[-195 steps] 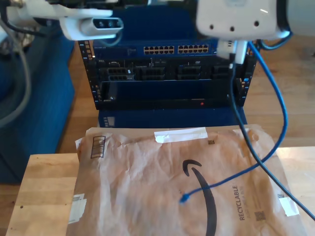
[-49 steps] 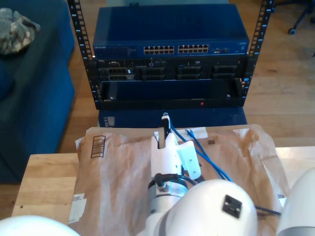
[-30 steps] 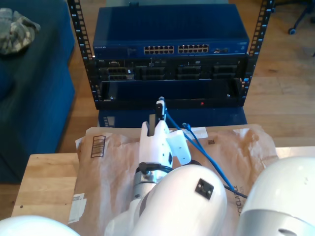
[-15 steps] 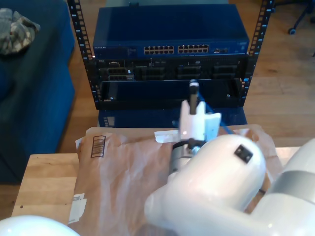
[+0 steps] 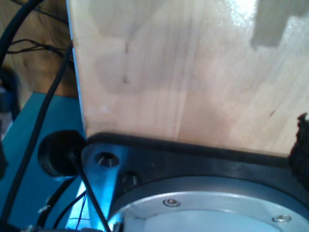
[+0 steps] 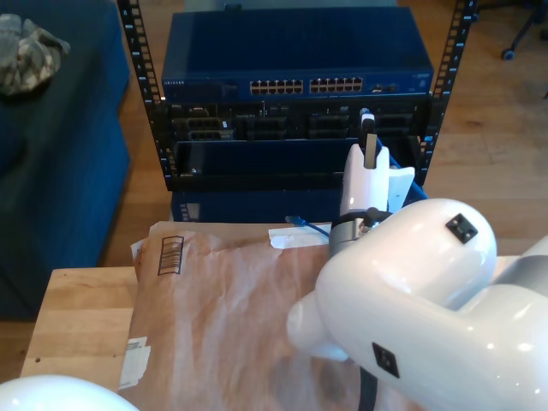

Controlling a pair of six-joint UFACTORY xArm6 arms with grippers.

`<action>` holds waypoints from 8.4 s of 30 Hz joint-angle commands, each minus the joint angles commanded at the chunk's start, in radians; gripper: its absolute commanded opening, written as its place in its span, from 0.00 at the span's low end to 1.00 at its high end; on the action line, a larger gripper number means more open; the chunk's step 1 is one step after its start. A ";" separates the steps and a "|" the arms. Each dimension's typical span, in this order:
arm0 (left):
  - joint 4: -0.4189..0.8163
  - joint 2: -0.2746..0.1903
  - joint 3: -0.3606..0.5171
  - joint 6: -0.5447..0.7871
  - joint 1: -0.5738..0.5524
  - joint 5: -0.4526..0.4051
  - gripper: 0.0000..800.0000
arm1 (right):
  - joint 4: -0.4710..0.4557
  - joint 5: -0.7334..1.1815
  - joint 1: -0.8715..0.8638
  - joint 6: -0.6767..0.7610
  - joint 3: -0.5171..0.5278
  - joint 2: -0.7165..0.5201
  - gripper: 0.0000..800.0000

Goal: Grab the cable and plug it in

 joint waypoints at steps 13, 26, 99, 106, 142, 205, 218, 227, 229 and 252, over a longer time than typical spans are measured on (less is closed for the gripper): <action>0.000 0.000 0.000 0.000 0.000 0.000 1.00 | -0.094 0.061 -0.103 0.009 -0.048 0.026 0.00; 0.000 0.000 0.000 0.000 0.000 0.000 1.00 | -0.150 0.118 -0.141 0.058 -0.259 0.173 0.00; 0.000 0.000 0.000 0.000 0.000 0.000 1.00 | -0.221 0.147 -0.196 0.058 -0.404 0.273 0.00; 0.000 0.000 0.000 0.000 0.000 0.000 1.00 | -0.221 0.149 -0.199 0.058 -0.407 0.275 0.00; 0.000 0.000 0.000 0.000 0.000 0.000 1.00 | -0.242 0.141 -0.204 0.060 -0.394 0.270 0.00; 0.000 0.000 0.000 0.000 0.000 0.000 1.00 | -0.241 0.149 -0.193 0.055 -0.468 0.310 0.00; 0.000 0.000 0.000 0.000 0.000 0.000 1.00 | -0.302 0.152 -0.212 0.058 -0.470 0.324 0.37; 0.000 0.000 0.000 0.000 0.000 0.000 1.00 | -0.333 0.155 -0.203 0.058 -0.043 0.020 0.48; 0.000 0.000 0.000 0.000 0.000 0.000 1.00 | -0.345 0.186 -0.206 0.057 0.031 -0.044 0.50; 0.000 0.000 0.000 0.000 0.000 0.000 1.00 | -1.160 2.051 -0.809 -0.199 0.270 -1.023 1.00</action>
